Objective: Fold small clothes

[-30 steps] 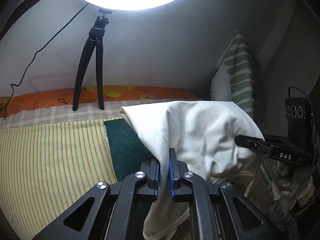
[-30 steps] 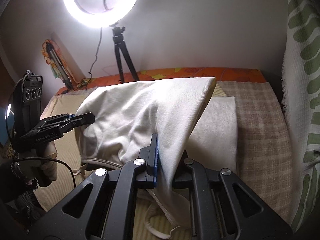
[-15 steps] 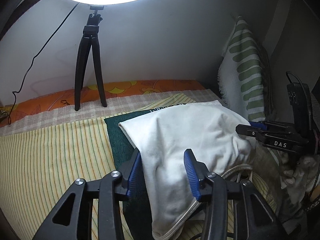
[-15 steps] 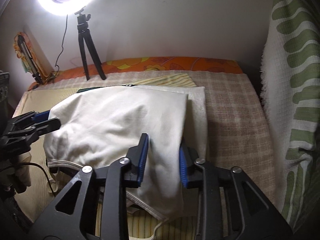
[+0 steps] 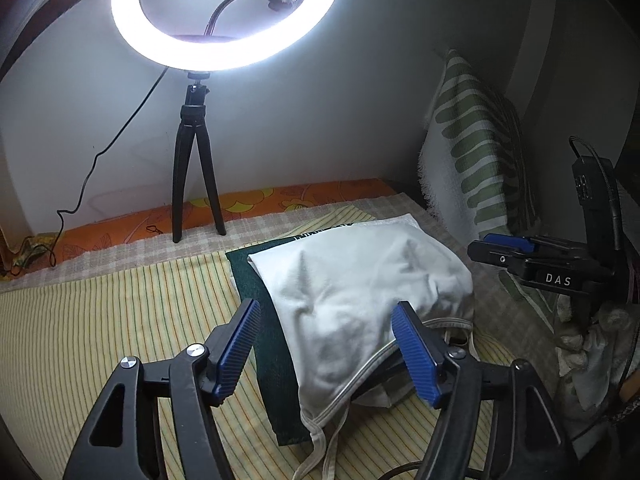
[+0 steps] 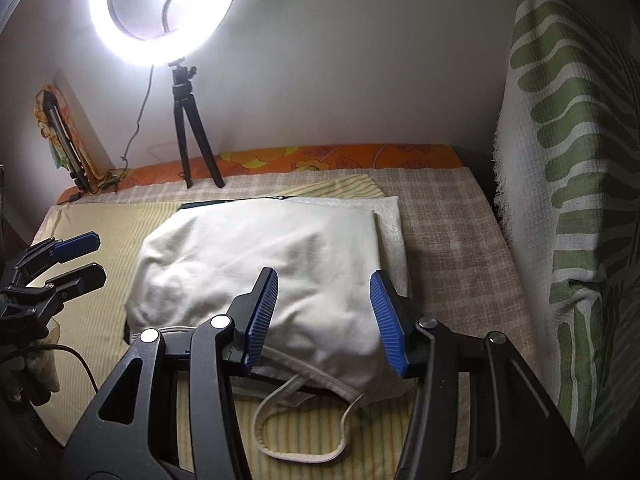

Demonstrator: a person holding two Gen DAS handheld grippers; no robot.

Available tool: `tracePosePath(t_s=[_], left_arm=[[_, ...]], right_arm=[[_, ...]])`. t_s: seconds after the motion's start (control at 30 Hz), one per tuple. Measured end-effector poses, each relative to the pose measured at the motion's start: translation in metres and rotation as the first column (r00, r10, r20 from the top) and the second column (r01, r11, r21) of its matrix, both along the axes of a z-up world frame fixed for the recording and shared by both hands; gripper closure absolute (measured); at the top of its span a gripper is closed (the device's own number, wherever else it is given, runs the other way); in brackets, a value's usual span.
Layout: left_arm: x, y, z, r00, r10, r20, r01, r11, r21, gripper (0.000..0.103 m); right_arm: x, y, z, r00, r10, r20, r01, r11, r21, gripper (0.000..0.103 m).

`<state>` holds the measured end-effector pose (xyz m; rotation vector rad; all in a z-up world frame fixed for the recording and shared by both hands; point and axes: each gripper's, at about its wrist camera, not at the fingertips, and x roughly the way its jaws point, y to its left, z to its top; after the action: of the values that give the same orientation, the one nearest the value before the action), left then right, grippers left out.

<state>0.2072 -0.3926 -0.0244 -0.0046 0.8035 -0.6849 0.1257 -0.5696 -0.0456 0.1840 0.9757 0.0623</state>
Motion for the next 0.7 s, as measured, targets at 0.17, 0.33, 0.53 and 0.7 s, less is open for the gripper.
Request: tracePosePath(t_s=[0.17,0.33,0.53,0.7], left_arm=[[-0.021,0.017,0.019,0.999,0.004,0.042,-0.003,1.000,-0.012,0.024],[-0.043,0.039,0.036,0.996,0.013,0.091,-0.012,1.000,-0.011,0.012],[-0.062,0.065,0.043,0.995,0.032,0.098,-0.031,0.999,-0.016,0.004],[-0.079,0.089,0.040,0.995,0.041,0.088,-0.040,0.999,-0.017,0.003]], right_arm=[[-0.017,0.019,0.019,0.999,0.000,0.036,0.000,1.000,0.006,0.046],[-0.036,0.039,0.038,0.997,-0.009,0.076,0.008,1.000,0.011,0.041],[-0.062,0.068,0.049,0.993,-0.016,0.117,0.018,1.000,-0.012,0.027],[-0.084,0.088,0.049,0.989,-0.044,0.140,0.045,0.999,-0.001,0.018]])
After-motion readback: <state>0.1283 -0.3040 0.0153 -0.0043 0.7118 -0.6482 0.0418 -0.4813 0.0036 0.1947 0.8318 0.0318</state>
